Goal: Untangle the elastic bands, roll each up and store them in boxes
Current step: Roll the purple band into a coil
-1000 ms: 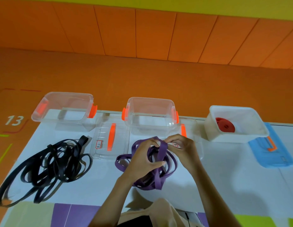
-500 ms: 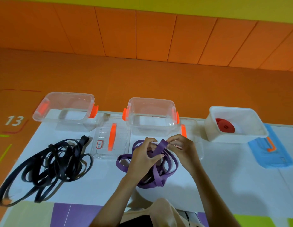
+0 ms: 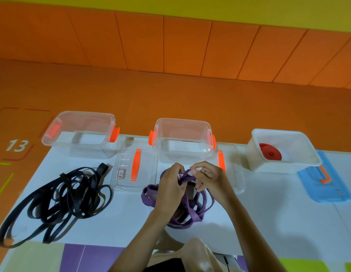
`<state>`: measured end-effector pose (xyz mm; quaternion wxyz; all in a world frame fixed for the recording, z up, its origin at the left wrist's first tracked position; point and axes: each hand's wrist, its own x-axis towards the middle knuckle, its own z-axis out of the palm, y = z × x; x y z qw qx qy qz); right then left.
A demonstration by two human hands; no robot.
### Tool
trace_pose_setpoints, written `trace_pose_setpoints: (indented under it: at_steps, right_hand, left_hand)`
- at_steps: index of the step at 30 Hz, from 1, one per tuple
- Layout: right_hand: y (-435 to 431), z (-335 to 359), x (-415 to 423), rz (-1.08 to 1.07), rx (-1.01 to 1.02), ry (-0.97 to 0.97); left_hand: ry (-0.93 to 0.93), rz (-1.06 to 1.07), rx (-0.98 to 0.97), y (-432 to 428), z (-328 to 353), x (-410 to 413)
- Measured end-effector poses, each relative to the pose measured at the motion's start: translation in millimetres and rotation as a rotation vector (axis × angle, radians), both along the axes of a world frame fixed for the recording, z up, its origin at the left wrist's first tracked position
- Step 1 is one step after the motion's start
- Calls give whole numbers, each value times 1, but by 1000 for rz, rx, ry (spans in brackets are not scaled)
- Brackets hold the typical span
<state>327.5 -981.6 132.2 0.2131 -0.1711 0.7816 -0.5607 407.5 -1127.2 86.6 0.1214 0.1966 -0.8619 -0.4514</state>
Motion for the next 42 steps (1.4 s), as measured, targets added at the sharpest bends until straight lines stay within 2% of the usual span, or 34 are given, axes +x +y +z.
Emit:
trace_pose_setpoints:
  at_steps: [5,11,14,17,19,21,23,25,27,30,33,37,42]
  right_hand:
    - [-4,-1,0,-26,-63,-78]
    - [-6,-4,-2,-98,-75,-93]
    - [-4,-5,-5,-138,-52,-60]
    - [-3,0,-8,-95,-51,3]
    - [-3,8,-10,-101,-111,23]
    - [-4,18,-13,-145,-219,-40]
    - [-5,28,-14,-162,-357,-133]
    - [-7,34,-15,-163,-467,-206]
    - [-8,37,-14,-150,-542,-249]
    - [-8,36,-15,-164,-588,-279]
    - [-3,24,-16,-157,-520,-183]
    - [9,-11,-10,-139,-322,11]
    - [18,-60,12,66,-45,-63]
  left_hand:
    - [5,-36,-23,-1,-3,2]
    - [59,-179,67,-12,-6,5]
    - [85,-208,78,-21,-4,7]
    - [50,-233,192,-28,2,8]
    - [-18,-219,251,-32,7,9]
    - [-71,-224,286,-35,11,11]
    - [-104,-266,231,-35,13,11]
    - [-103,-294,204,-33,18,9]
    - [-66,-296,266,-30,25,6]
    - [-42,-330,308,-26,36,3]
    - [-33,-296,338,-23,47,1]
    - [20,-175,400,-26,59,-5]
    - [65,-117,502,-28,80,-10]
